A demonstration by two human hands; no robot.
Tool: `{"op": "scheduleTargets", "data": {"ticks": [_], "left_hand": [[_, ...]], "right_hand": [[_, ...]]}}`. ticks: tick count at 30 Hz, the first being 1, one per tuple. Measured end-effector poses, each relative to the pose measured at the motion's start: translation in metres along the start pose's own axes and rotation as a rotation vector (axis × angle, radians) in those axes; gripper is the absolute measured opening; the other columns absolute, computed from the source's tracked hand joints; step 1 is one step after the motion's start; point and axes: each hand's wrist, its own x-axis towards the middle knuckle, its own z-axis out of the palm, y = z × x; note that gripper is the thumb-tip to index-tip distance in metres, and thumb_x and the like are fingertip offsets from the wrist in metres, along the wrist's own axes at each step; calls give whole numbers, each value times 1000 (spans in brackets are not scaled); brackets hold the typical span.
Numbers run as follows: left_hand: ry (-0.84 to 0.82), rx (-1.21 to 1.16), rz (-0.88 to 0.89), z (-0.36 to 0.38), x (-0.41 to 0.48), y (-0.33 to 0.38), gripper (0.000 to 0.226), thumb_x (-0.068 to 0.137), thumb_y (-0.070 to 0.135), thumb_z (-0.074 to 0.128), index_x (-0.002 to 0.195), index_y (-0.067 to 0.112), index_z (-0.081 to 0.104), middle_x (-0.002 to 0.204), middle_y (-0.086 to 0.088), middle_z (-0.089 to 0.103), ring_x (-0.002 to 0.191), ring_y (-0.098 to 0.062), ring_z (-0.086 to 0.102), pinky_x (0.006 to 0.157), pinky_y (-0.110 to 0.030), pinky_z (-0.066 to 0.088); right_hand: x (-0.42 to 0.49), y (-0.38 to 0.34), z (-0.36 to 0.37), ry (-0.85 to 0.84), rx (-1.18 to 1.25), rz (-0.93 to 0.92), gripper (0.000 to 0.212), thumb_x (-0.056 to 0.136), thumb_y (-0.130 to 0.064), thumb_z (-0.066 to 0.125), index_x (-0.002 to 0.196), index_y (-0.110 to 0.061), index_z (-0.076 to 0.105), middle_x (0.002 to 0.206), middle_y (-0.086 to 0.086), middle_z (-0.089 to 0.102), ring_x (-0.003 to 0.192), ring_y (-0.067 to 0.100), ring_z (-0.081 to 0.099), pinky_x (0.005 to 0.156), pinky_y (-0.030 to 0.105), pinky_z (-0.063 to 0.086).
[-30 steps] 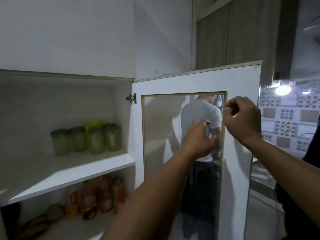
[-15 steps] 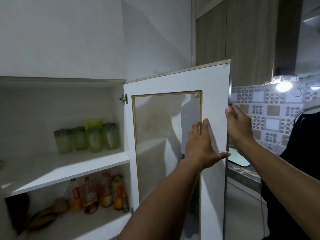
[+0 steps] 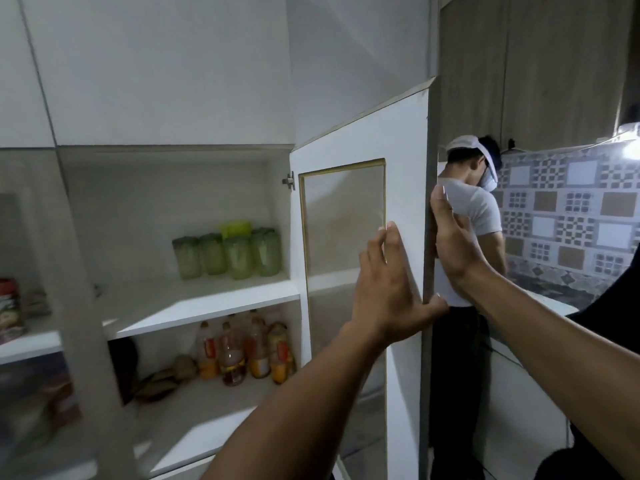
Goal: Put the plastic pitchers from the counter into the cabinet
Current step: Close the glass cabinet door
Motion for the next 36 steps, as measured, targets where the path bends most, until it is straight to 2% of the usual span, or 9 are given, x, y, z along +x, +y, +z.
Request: {"op": "scheduleTargets", "data": {"ticks": [4, 8, 10, 13, 16, 18, 21, 26, 36], "left_hand": [[128, 3, -35, -35, -23, -17, 111, 69, 53, 61, 159, 6, 15, 157, -11, 29, 140, -26, 35, 104, -42, 49], [156, 42, -9, -83, -47, -52, 100, 75, 45, 60, 159, 6, 22, 154, -11, 39, 134, -24, 47, 100, -39, 52], [162, 92, -16, -111, -61, -73, 92, 78, 43, 58, 157, 7, 29, 149, -9, 48, 119, -22, 58, 90, -36, 56], [233, 206, -40, -150, -85, -103, 67, 78, 38, 56, 138, 7, 56, 110, -8, 70, 76, -20, 65, 65, -33, 56], [318, 354, -130, -187, -110, -137, 39, 80, 33, 56, 105, 5, 65, 73, -12, 69, 56, -33, 61, 50, -24, 37], [346, 401, -230, -210, -124, -163, 25, 86, 29, 62, 95, 6, 61, 68, -11, 65, 54, -32, 61, 49, -21, 29], [334, 375, -438, -240, -136, -204, 17, 95, 28, 62, 91, 14, 51, 67, 1, 56, 55, -21, 55, 50, -26, 35], [360, 361, -571, -282, -132, -286, 26, 98, 38, 54, 103, 12, 55, 85, -17, 71, 77, -39, 66, 66, -46, 53], [335, 309, -676, -318, -112, -408, 29, 102, 46, 48, 95, 18, 49, 82, -6, 67, 73, -27, 65, 62, -39, 50]], "right_hand": [[-15, -9, 43, -161, 94, -61, 73, 91, -70, 36, 103, -9, 75, 96, 7, 78, 93, 22, 73, 86, 40, 57], [-32, -19, 99, -268, 133, -155, 91, 72, -89, 40, 102, -8, 70, 100, 11, 74, 99, 27, 69, 92, 49, 55], [-38, -21, 131, -305, 166, -178, 90, 69, -89, 45, 115, -16, 70, 109, 1, 72, 112, 22, 66, 99, 47, 52], [-51, -23, 182, -337, 194, -215, 93, 67, -87, 51, 141, -32, 55, 132, -8, 61, 121, 8, 59, 99, 23, 47], [-63, -26, 236, -371, 116, -277, 88, 71, -84, 49, 149, -46, 36, 134, -7, 51, 123, 7, 51, 103, 30, 44], [-64, -26, 276, -405, 42, -332, 78, 81, -71, 51, 152, -48, 27, 128, -8, 44, 120, 6, 45, 104, 36, 45], [-62, -19, 335, -401, -61, -421, 78, 89, -59, 55, 156, -42, 19, 134, -1, 40, 125, 14, 44, 108, 37, 43], [-52, 2, 419, -401, -270, -555, 80, 94, -47, 56, 160, -26, 15, 156, 5, 29, 142, 22, 32, 114, 41, 37], [-19, 43, 514, -478, -559, -702, 97, 88, -59, 51, 158, -34, -12, 168, -11, -6, 154, 19, 7, 118, 48, 26]]}}
